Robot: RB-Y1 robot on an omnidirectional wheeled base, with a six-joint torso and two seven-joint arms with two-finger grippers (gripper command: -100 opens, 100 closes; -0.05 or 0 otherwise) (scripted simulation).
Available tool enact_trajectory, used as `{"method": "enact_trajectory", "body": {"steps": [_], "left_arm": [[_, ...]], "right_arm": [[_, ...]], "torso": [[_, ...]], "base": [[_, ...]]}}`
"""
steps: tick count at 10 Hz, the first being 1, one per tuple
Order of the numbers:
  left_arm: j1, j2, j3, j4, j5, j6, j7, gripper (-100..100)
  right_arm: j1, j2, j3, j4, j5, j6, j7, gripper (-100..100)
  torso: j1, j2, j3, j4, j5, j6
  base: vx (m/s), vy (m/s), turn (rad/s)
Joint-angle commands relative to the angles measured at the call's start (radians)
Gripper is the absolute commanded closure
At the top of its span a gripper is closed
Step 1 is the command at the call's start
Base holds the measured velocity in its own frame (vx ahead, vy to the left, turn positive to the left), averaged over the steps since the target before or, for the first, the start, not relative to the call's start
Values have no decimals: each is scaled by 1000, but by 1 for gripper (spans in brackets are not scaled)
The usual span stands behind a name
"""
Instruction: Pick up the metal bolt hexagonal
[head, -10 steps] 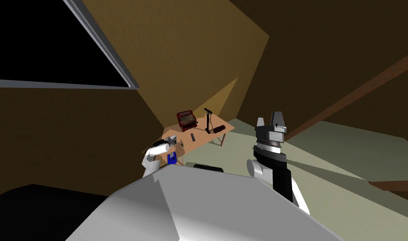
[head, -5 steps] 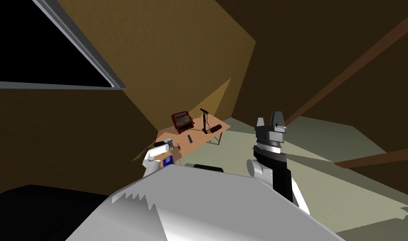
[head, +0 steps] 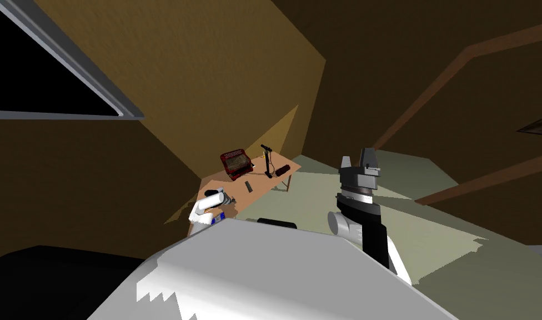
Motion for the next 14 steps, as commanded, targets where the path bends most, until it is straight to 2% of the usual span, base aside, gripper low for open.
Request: {"method": "enact_trajectory", "body": {"steps": [1, 5, 8, 9, 10, 11, 13, 14], "left_arm": [[2, 0, 4, 11, 2, 28, 11, -100], [-2, 13, 25, 81, 7, 138, 59, -100], [-3, 21, 35, 116, 10, 191, 83, -100], [-1, 24, 36, 103, 14, 184, 75, -100], [-2, 25, 37, 104, 15, 190, 77, 0], [-4, 19, 47, 132, 20, 162, 35, -100], [-6, 15, 54, 150, 24, 144, 8, -100], [-8, 11, 61, 169, 28, 126, -20, -100]], "right_arm": [[0, 0, 0, 0, 0, 0, 0, 0], [0, 0, 0, 0, 0, 0, 0, 0], [0, 0, 0, 0, 0, 0, 0, 0], [0, 0, 0, 0, 0, 0, 0, 0], [0, 0, 0, 0, 0, 0, 0, 0], [0, 0, 0, 0, 0, 0, 0, 0], [0, 0, 0, 0, 0, 0, 0, 0], [0, 0, 0, 0, 0, 0, 0, 0]], "torso": [[0, 0, 0, 0, 0, 0], [0, -1, 0, 0, 0, 0], [0, 0, 0, 0, 0, -1], [-1, 0, 0, 0, 0, -1], [-1, 0, 0, 0, 0, -1], [-2, 1, 0, 0, 0, -1], [-3, -3, -2, -1, -1, -1], [-4, -4, -2, -1, -1, -1]], "base": [[17, 25, -104], [23, 24, -195], [14, 23, -130], [6, 11, -32], [0, 0, 0], [42, -3, 133], [76, -25, 115], [89, -26, 132]]}}
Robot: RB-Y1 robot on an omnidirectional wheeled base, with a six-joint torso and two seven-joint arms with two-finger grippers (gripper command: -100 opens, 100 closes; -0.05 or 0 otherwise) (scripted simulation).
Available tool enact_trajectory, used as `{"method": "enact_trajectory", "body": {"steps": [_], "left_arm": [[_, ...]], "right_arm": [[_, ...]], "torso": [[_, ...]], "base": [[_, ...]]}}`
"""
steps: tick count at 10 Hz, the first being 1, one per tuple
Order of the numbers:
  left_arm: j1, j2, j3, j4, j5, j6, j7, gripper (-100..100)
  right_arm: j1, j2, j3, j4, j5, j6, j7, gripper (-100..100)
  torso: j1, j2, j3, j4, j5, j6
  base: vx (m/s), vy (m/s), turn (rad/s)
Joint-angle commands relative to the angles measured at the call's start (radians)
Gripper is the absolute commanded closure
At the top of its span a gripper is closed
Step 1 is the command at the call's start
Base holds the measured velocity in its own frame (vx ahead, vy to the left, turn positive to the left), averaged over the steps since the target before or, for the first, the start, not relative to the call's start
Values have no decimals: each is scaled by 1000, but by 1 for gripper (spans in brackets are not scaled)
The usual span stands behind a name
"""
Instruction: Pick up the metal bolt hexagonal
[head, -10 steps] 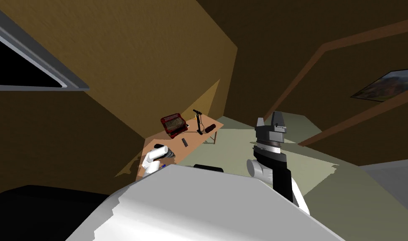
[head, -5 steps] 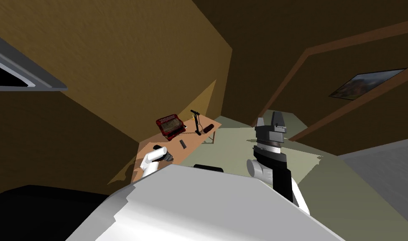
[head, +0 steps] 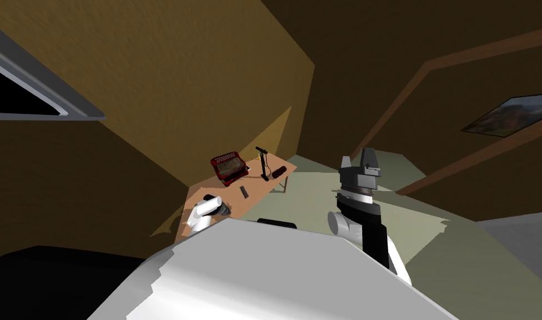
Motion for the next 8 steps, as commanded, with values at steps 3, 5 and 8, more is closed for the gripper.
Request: {"method": "enact_trajectory", "body": {"steps": [3, 5, 8], "left_arm": [[-2, -7, 10, 27, 5, -28, -40, -100], [-2, -7, 10, 29, 5, -31, -45, 100], [-2, -8, 10, 29, 5, -30, -45, 100]], "right_arm": [[0, 0, 0, 0, 0, 0, 0, 0], [0, 0, 0, 0, 0, 0, 0, 0], [0, 0, 0, 0, 0, 0, 0, 0]], "torso": [[0, 0, 0, 0, 0, 0], [2, 4, 2, 1, 0, 0], [3, 5, 3, 1, 1, 0]], "base": [[66, -19, 88], [3, -1, -3], [0, 0, 0]]}}
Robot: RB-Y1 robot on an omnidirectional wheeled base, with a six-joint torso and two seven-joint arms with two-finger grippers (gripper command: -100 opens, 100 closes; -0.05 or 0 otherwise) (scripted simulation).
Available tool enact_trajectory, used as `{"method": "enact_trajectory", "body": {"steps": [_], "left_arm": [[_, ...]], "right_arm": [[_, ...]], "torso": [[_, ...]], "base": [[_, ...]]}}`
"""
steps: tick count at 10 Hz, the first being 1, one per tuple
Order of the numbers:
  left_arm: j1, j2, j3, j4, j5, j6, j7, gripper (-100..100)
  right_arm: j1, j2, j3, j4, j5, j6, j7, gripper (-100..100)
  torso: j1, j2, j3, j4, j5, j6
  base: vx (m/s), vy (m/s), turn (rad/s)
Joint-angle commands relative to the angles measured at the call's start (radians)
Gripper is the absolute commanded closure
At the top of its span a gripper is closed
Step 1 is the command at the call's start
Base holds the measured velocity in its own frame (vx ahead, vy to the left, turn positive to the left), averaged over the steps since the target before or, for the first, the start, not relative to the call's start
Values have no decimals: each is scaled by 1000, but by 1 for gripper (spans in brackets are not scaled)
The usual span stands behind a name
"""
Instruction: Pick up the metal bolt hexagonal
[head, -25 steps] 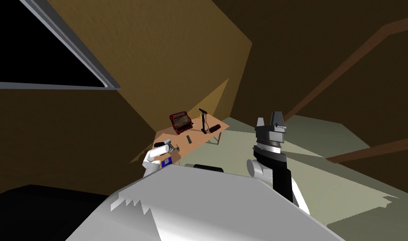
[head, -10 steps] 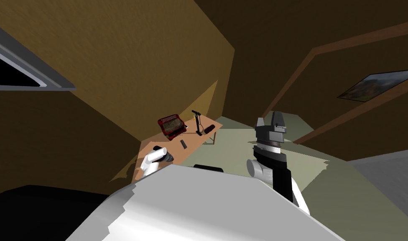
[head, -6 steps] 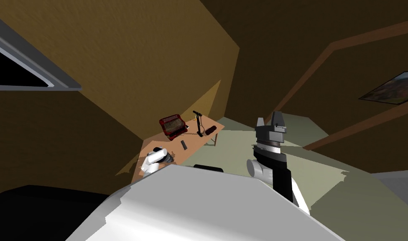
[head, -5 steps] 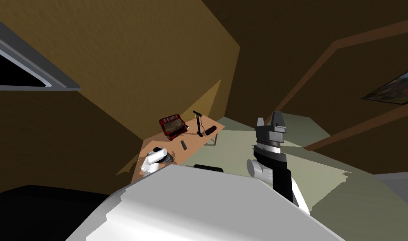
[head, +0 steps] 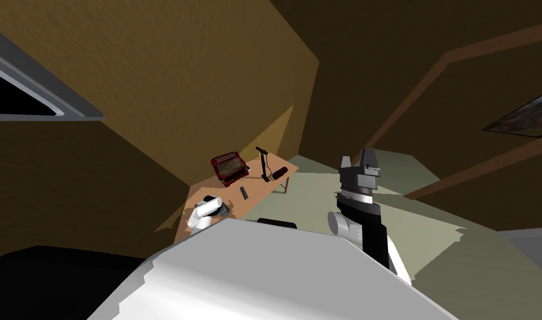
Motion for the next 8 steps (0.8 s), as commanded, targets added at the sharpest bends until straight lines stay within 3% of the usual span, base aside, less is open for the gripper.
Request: {"method": "enact_trajectory", "body": {"steps": [1, 2, 6, 7, 8], "left_arm": [[0, 0, 0, 0, 0, 0, 0, 0], [1, 8, -9, -26, -5, 27, 41, 100], [7, 20, -30, -82, -16, 82, 123, 100], [6, 17, -26, -72, -14, 70, 104, 100], [6, 18, -27, -74, -14, 73, 109, 0]], "right_arm": [[0, 0, 0, 0, 0, 0, 0, 0], [0, 0, 0, 0, 0, 0, 0, 0], [0, 0, 0, 0, 0, 0, 0, 0], [0, 0, 0, 0, 0, 0, 0, 0], [0, 0, 0, 0, 0, 0, 0, 0]], "torso": [[0, 0, 0, 0, 0, 0], [0, 0, 0, 0, 0, 0], [2, 6, 3, 1, 0, 0], [2, 6, 4, 1, 0, 0], [1, 4, 2, 1, 0, -1]], "base": [[0, 0, 0], [-77, 14, -146], [-90, 30, -141], [-39, 13, -24], [-7, 2, 4]]}}
